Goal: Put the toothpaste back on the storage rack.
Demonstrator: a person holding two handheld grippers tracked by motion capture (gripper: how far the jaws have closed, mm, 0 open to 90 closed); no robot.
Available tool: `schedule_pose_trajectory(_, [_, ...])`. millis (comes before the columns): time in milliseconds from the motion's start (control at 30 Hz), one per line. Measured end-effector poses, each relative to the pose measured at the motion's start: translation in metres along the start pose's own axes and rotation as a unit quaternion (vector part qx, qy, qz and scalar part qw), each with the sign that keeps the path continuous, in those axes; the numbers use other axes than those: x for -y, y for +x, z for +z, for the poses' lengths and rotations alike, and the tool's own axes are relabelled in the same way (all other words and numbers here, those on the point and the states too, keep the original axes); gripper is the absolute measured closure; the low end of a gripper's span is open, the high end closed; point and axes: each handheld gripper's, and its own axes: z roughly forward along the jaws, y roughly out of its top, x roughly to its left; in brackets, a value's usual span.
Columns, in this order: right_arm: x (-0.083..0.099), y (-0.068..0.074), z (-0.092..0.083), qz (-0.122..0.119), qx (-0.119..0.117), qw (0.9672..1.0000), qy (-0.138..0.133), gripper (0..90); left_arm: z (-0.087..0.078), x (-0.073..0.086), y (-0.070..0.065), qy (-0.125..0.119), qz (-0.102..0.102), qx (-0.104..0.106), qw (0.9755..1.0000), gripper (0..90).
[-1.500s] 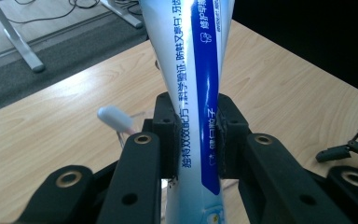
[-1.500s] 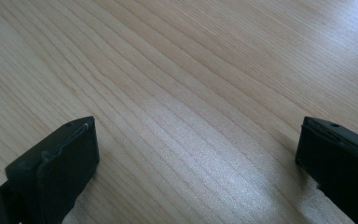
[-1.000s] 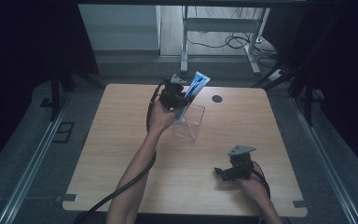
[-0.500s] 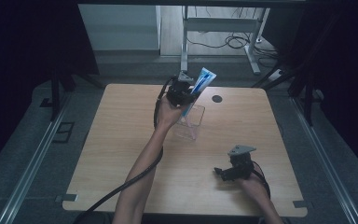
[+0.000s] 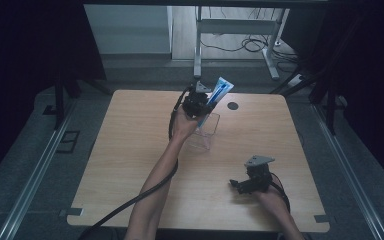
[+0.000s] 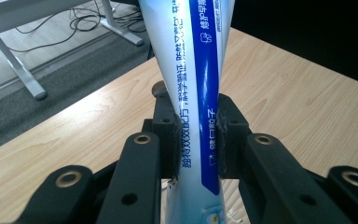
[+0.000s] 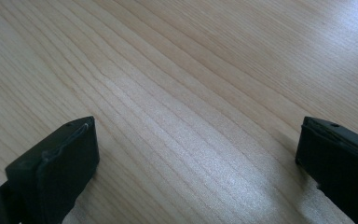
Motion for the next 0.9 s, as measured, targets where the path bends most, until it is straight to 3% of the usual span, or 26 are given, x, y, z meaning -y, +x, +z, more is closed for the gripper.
schedule_pose_trajectory(200, [0.000,0.000,0.000,0.000,0.000,1.0000,0.000,0.0,0.001,0.005,-0.001,0.003,0.003,-0.004,1.0000,73.7])
schedule_pose_trajectory(433, [0.000,0.000,0.000,0.000,0.000,1.0000,0.000,0.0,0.005,0.013,-0.007,0.009,0.020,-0.017,0.9996,73.4])
schedule_pose_trajectory(900, [0.000,0.000,0.000,0.000,0.000,1.0000,0.000,0.0,0.003,0.017,-0.008,0.012,0.024,-0.011,0.9996,72.6])
